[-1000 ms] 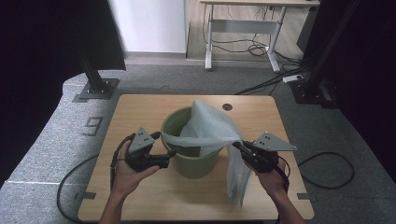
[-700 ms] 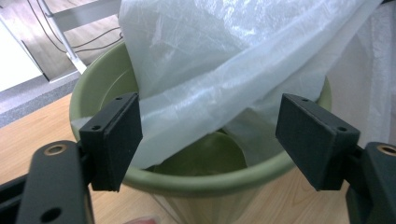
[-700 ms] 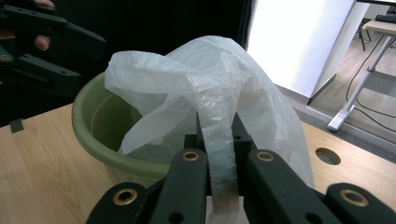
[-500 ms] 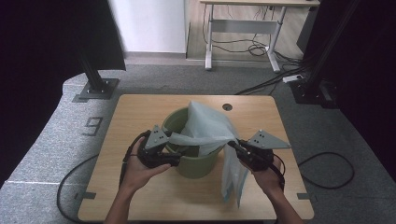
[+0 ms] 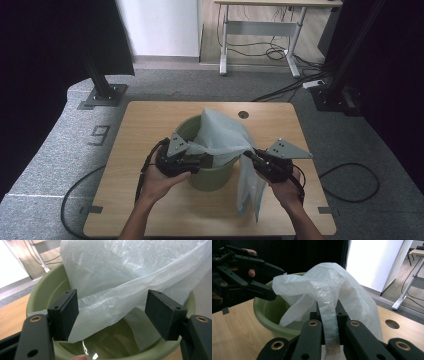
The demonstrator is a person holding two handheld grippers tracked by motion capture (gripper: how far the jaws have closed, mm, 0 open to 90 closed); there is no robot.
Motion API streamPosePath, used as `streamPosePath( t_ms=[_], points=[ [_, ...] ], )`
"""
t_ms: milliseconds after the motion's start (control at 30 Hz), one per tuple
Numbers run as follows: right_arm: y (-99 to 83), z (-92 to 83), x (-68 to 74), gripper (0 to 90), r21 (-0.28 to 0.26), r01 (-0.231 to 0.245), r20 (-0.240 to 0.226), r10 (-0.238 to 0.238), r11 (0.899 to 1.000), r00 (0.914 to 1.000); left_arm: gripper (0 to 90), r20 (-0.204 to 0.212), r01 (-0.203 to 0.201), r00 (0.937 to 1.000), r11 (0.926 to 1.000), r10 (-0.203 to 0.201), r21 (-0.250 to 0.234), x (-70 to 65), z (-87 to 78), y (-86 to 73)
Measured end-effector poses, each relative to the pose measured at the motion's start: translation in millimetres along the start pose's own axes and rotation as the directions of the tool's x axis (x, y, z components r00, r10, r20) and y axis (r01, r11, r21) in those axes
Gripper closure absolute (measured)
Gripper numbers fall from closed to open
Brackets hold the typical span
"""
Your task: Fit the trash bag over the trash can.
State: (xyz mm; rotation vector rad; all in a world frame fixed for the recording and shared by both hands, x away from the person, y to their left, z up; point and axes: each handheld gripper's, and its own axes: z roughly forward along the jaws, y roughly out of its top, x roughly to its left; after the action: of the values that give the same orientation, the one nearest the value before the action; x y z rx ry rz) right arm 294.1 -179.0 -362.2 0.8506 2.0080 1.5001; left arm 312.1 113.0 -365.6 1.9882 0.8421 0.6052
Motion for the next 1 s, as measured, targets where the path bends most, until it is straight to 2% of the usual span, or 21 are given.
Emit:
streamPosePath(
  t_ms=[200,367,567,700,733,767,800,833,900,933,967,1000],
  points=[
    [3.7,-1.5,-2.1,84.7,-0.014,-0.02,0.01,0.02,1.0,0.9997,26.7,-0.016,0.022,0.9996,0.9997,-0.022,-0.013,-5.3,3.6,3.6],
    [6.1,-1.4,-1.9,84.8,-0.014,-0.025,0.021,0.025,1.0,0.9995,24.9,0.017,0.008,0.9998,0.9995,-0.007,-0.03,-13.9,0.2,2.3],
    [7.1,1.1,1.9,84.7,-0.015,-0.027,0.003,0.027,1.0,0.9996,26.7,0.004,-0.003,1.0,0.9999,0.003,-0.016,-16.9,6.1,3.3],
    [8.7,1.2,4.9,84.4,-0.02,-0.02,-0.008,0.02,1.0,0.9998,35.9,-0.008,-0.005,1.0,0.9999,0.005,-0.017,-16.6,9.6,4.8],
    [8.9,1.4,5.0,83.8,-0.02,-0.02,-0.01,0.02,1.0,0.9998,40.0,-0.01,-0.006,0.9999,0.9999,0.005,-0.014,-16.7,10.2,5.1],
    [8.9,1.7,4.9,82.4,-0.02,-0.021,-0.013,0.02,1.0,0.9997,48.4,-0.013,-0.006,0.9999,0.9999,0.006,-0.014,-16.7,10.7,5.3],
    [8.5,2.3,4.9,77.4,-0.017,-0.021,-0.02,0.021,1.0,0.9996,53.2,-0.016,-0.004,0.9999,0.9999,0.004,-0.013,-16.6,11.0,5.4],
    [8.5,2.3,4.9,77.4,-0.017,-0.021,-0.02,0.021,1.0,0.9996,53.2,-0.013,0.003,0.9999,0.9999,-0.004,-0.013,-16.1,11.2,5.6],
    [7.0,2.2,5.8,72.0,-0.021,-0.021,-0.033,0.021,1.0,0.9992,63.2,0.015,0.025,0.9996,0.9996,-0.024,-0.012,-13.0,11.3,6.1],
    [4.2,0.2,8.5,63.9,-0.035,-0.012,-0.049,0.01,0.999,0.9987,71.7,0.032,0.035,0.9989,0.9993,-0.035,-0.01,-11.4,11.4,6.4],
    [4.2,0.2,8.5,63.9,-0.035,-0.012,-0.049,0.01,0.999,0.9987,71.7,0.047,0.047,0.9978,0.9989,-0.046,-0.007,-10.0,11.6,6.5],
    [2.5,-1.7,10.1,59.6,-0.048,-0.004,-0.056,0.001,0.999,0.9984,75.0,0.057,0.053,0.997,0.9986,-0.052,-0.006,-8.7,11.6,6.6]
  ],
)
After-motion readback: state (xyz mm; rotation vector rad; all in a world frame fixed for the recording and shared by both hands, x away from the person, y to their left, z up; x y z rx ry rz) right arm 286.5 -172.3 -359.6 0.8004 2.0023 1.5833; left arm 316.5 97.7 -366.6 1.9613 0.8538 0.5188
